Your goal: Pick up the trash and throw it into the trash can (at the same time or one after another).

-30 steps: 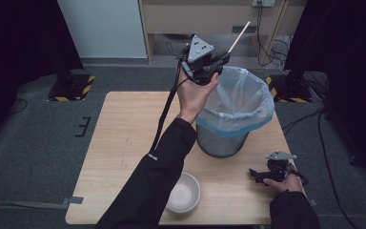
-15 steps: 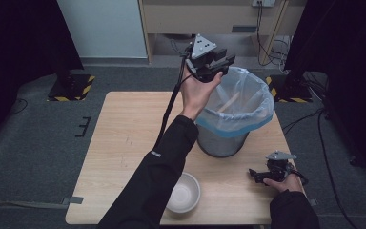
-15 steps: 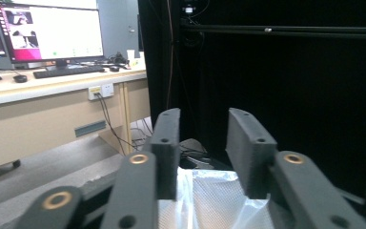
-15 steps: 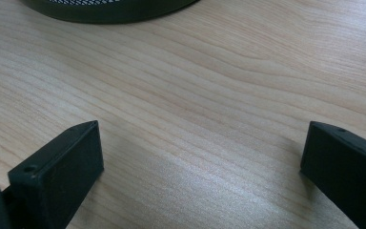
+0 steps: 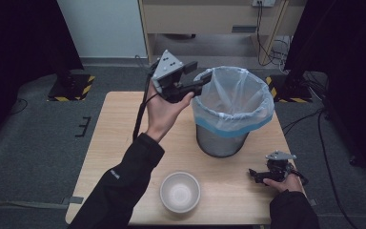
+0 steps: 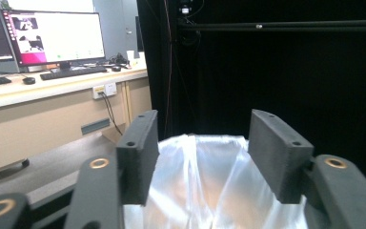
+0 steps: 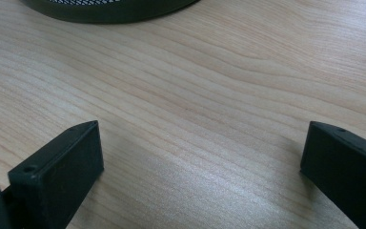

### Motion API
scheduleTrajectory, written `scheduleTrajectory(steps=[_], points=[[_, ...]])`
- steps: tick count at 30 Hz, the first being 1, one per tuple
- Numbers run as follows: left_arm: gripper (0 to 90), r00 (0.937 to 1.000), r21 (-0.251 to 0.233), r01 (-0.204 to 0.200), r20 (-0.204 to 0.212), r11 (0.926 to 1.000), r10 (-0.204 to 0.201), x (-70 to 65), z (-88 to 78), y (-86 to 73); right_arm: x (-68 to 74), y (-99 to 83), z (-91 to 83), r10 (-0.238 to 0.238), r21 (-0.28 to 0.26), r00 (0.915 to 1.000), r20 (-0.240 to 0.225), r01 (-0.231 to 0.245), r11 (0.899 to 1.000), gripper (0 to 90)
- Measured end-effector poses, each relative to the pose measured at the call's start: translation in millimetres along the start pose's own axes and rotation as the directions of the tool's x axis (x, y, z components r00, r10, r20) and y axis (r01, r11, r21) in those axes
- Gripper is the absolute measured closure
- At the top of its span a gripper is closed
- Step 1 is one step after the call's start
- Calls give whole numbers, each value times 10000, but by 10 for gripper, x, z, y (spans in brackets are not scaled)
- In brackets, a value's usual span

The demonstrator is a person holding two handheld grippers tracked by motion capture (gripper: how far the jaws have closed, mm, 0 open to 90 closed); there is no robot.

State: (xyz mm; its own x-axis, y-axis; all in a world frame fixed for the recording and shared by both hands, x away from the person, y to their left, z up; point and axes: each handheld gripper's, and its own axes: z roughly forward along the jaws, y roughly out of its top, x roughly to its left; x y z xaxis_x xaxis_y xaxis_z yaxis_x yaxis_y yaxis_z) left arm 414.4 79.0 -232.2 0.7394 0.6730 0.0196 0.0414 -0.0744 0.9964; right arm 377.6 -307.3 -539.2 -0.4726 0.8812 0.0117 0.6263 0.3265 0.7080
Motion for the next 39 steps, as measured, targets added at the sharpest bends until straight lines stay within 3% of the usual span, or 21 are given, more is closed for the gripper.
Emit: scheduleTrajectory(steps=[7, 12, 16, 20, 24, 25, 29, 34, 39], points=[[355, 9995, 207, 306, -19, 9993, -306, 3, -532, -348, 0, 0, 0, 1, 2, 10000, 3, -1, 10000, 7], [329, 9973, 741, 708, -225, 9947, -693, -6, -824, -750, 1, -1, -2, 2, 33, 10000, -2, -2, 10000, 7], [317, 9949, 1358, 968, -405, 9860, -921, -27, -980, -1129, 1, -1, -2, 3, 32, 10000, -3, -3, 10000, 7], [311, 9883, 2038, 1486, -649, 9677, -1381, -26, -1071, -1517, 1, -1, -2, 8, 31, 10000, 0, -8, 10000, 8], [309, 9894, 2818, 1374, -855, 9496, -1178, -55, -1114, -1799, 1, -1, -2, 10, 31, 10000, 0, -10, 10000, 7], [309, 9890, 3049, 1414, -847, 9418, -1210, -73, -1126, -1890, 1, -1, -2, 8, 31, 10000, -1, -8, 10000, 7], [309, 9864, 3369, 1614, -860, 9276, -1404, -113, -1151, -2080, 2, -1, -2, 9, 32, 10000, -1, -9, 10000, 7], [319, 9889, 3963, 1443, -914, 9067, -1174, -153, -1131, -2258, 2, -1, -3, 15, 32, 10000, 2, -15, 10000, 8], [345, 9915, 4661, 1290, -763, 8753, -1055, -187, -1054, -2434, 3, -1, -3, 18, 34, 10000, -6, -18, 10000, 7]])
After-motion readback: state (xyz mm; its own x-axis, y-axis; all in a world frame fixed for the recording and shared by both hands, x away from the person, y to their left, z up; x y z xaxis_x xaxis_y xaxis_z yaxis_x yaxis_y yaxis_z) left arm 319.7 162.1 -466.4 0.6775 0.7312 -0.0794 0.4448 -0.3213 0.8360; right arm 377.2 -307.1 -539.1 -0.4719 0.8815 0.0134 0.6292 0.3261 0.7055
